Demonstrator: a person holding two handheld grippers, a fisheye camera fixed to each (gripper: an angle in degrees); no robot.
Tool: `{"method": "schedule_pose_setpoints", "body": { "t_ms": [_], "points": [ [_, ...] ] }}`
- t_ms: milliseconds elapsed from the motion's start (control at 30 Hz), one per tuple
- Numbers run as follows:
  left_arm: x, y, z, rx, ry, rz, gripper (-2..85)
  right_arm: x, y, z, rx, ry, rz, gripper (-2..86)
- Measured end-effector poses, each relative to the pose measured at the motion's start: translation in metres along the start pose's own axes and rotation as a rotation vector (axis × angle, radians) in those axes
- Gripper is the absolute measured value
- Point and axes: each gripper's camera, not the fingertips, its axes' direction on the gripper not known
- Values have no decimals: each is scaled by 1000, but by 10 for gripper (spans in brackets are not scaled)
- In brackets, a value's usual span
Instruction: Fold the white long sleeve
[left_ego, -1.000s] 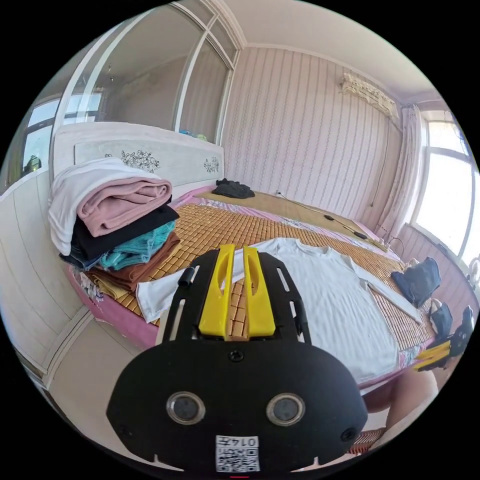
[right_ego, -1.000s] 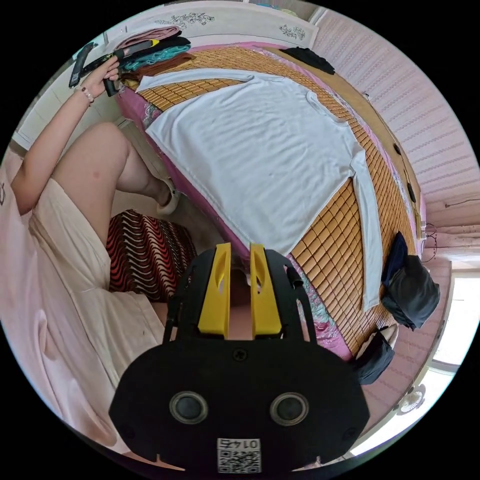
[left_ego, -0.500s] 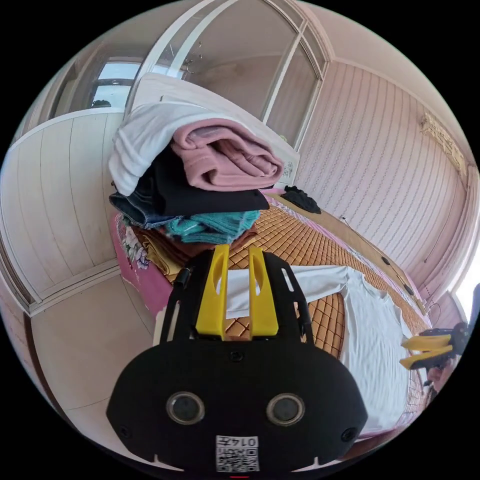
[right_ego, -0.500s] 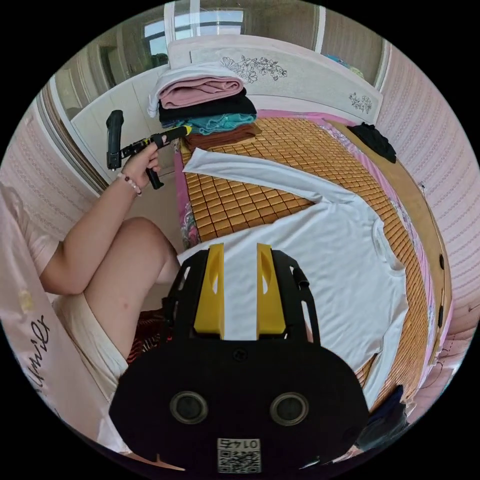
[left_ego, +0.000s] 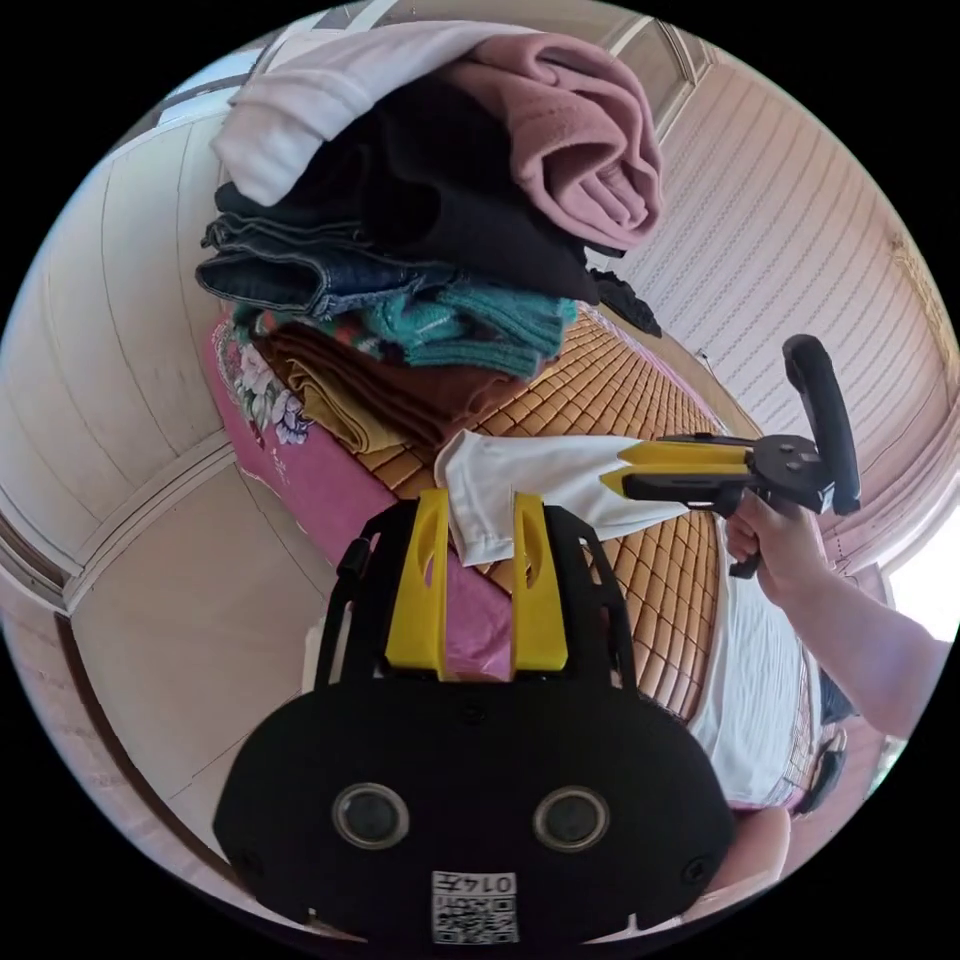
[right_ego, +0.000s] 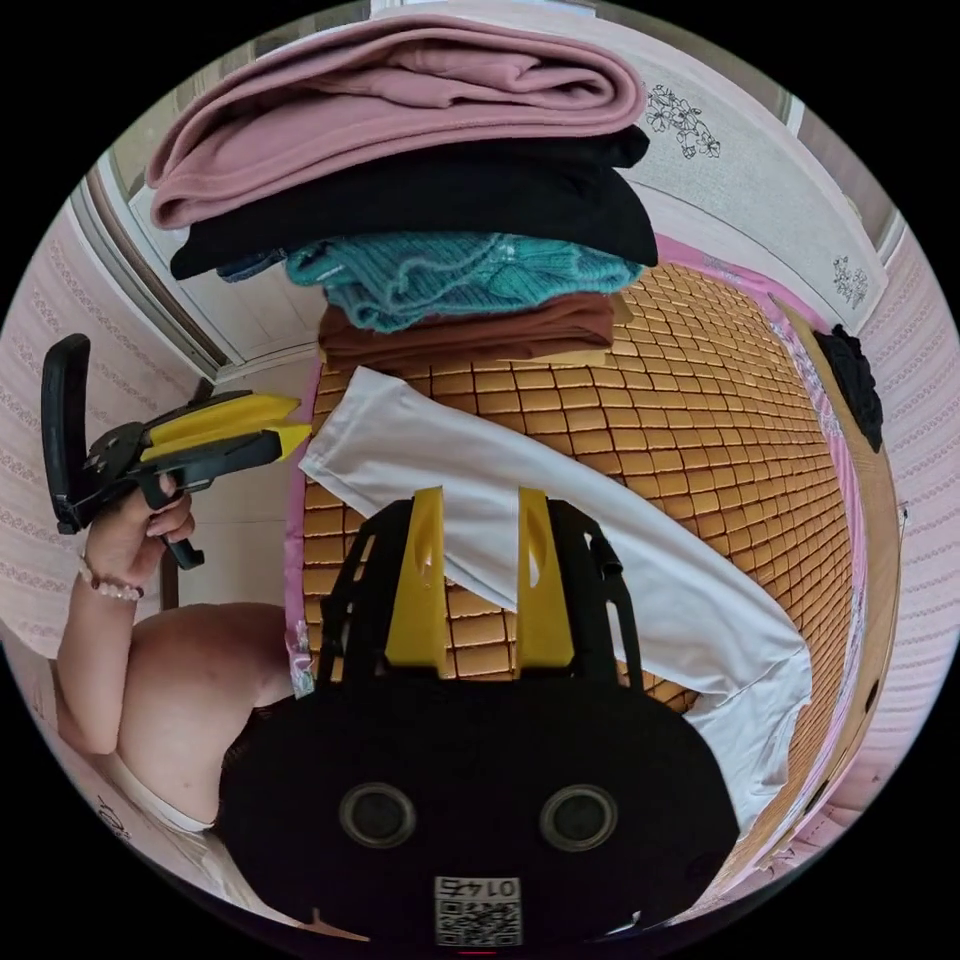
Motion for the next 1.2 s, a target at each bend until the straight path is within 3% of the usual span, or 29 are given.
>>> {"method": "schedule_pose_setpoints", "body": {
  "t_ms": [133, 433, 633, 800, 967, 1200],
  "points": [
    [2, -10, 15, -48, 33, 22, 119, 2, -12, 19, -47, 77, 18, 96],
    [15, -28, 48, -111, 13, 47, 112, -2, -28, 17, -60, 53, -37, 67],
    [20, -40, 32, 22, -33, 11, 103, -7, -35, 3, -55, 34, -108, 106],
    [19, -46, 58, -99, -84, -18, 110, -14, -44, 6, -47, 19, -141, 122],
    [19, -48, 67, -108, -98, -45, 102, -31, -60, 11, -5, -34, -104, 122],
    [27, -49, 81, -132, -53, -55, 10, -37, -53, 25, -44, -19, -149, 2]
  ]
}}
